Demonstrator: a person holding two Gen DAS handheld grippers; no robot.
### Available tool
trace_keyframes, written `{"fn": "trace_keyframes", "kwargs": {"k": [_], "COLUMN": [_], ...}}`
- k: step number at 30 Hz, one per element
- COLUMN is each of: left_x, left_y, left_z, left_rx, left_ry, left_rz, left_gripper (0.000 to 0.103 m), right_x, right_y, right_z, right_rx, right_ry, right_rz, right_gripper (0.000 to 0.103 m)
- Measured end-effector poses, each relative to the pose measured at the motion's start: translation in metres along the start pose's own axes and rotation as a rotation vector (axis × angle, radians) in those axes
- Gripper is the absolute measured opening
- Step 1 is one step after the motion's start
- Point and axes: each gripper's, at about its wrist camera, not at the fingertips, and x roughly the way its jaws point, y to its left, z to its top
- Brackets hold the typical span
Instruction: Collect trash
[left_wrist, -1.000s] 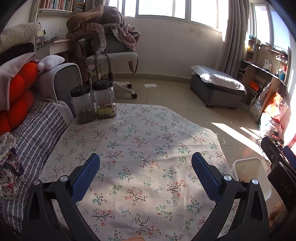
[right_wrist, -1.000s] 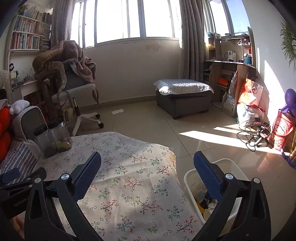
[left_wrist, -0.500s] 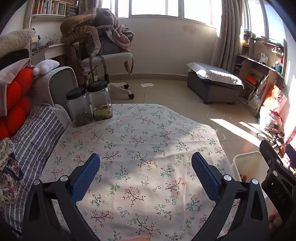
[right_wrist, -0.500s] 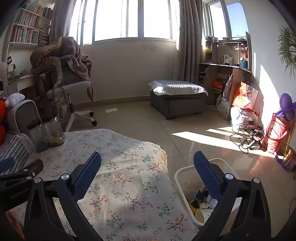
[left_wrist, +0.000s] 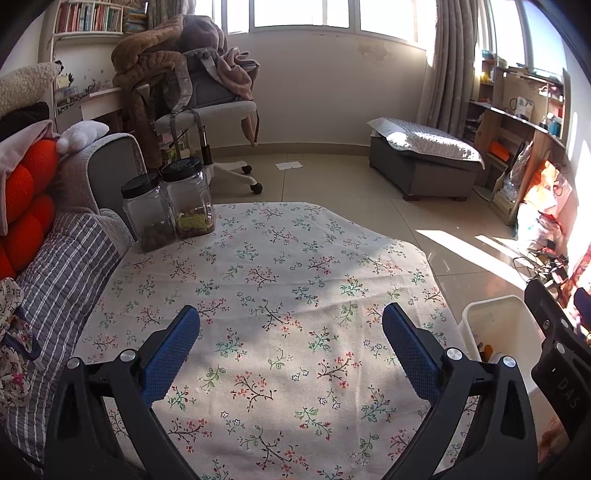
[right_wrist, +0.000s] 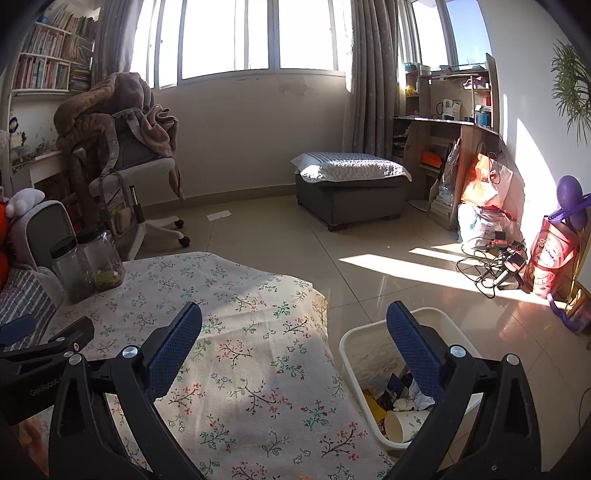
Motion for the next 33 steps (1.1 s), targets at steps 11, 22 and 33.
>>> {"fn": "trace_keyframes", "kwargs": {"k": [11,22,33], "left_x": [0.01,0.019,0.023], "left_y": [-0.021,-0.038,-0.043], "left_z": [0.0,-0.001,-0.001], "left_rx": [0.021,0.04,0.046], "left_ry": [0.011,0.022,0.021], "left_rz": [-0.026,-0.062,-0.083], "left_gripper": [0.096,0.089,0.088], "right_x": [0.007,0.014,0.017], "right_y": [-0.019,-0.035,-0.037], "right_z": [-0.003,-0.004,-0.005], "right_rx": [0.016,0.029,0.032], "right_ry": [0.032,0.058,0.067], "right_rz": [-0.028,-0.045,-0.047], "right_gripper": [0.096,0.096,0.096]}}
